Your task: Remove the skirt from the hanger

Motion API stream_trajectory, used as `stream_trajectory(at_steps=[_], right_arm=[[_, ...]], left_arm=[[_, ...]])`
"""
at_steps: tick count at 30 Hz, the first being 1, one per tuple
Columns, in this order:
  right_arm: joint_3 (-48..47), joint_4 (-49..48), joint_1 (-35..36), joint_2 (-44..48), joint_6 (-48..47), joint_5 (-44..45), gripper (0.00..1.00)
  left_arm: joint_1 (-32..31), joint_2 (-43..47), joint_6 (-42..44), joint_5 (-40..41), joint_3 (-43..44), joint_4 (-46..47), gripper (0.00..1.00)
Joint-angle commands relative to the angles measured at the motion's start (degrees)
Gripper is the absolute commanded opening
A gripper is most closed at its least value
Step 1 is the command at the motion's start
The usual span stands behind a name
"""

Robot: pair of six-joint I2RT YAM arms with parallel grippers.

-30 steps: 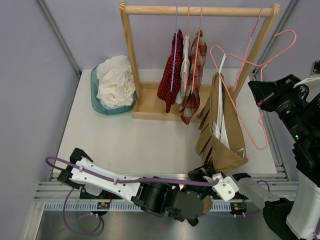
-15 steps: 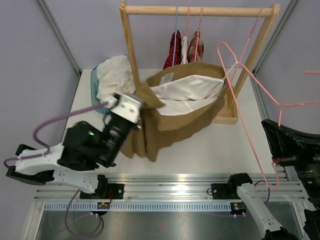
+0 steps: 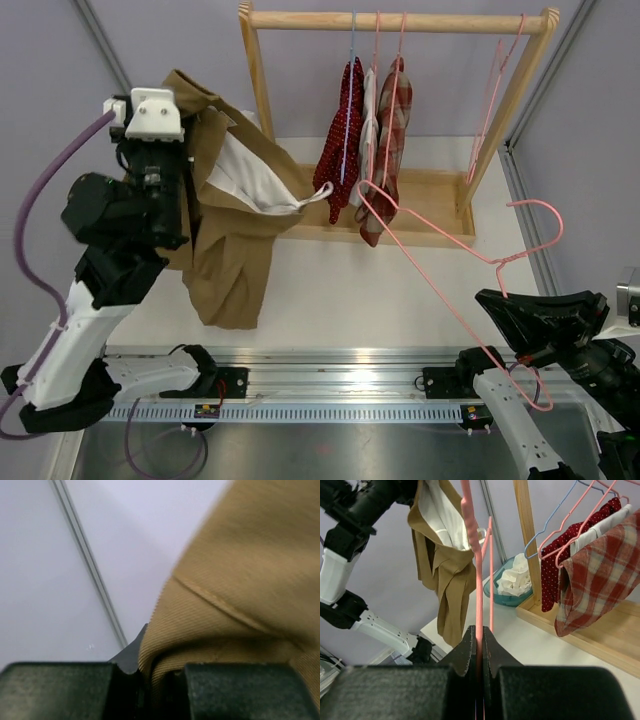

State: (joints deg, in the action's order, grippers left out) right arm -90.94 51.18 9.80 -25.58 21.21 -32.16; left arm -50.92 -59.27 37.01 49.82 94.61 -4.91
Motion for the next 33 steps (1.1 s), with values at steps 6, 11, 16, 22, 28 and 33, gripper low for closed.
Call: stream_trajectory(at_steps=[6, 11, 16, 22, 28, 33], right_arm=[[0.58, 8.32, 0.13, 2.02, -6.36, 1.13, 0.0], [4.89, 8.41, 0.3, 2.65, -6.18, 1.67, 0.0], [7.08, 7.45, 0.66, 2.03, -6.45, 3.07, 0.0], [7.18, 7.36, 1.01, 1.33, -6.71, 7.99, 0.0], [5.25, 5.26, 1.01, -0.34, -7.24, 13.34, 0.0], [2.0, 1.47, 1.01, -7.01, -7.76, 20.2, 0.0]], left_arm=[[29.36, -14.45, -22.32, -22.84, 7.86, -10.3, 0.0], [33.16, -26.4, -21.55, -21.71, 25.81, -9.86, 0.0], [39.48, -40.64, -26.73, -23.55, 42.93, -11.45, 0.0], [42.82, -48.91, -27.43, -19.06, 41.27, -2.39, 0.0], [46.17, -56.74, -36.75, -23.27, 34.87, -6.25, 0.06], [46.26, -59.91, -44.91, -23.98, 35.21, -16.79, 0.99]])
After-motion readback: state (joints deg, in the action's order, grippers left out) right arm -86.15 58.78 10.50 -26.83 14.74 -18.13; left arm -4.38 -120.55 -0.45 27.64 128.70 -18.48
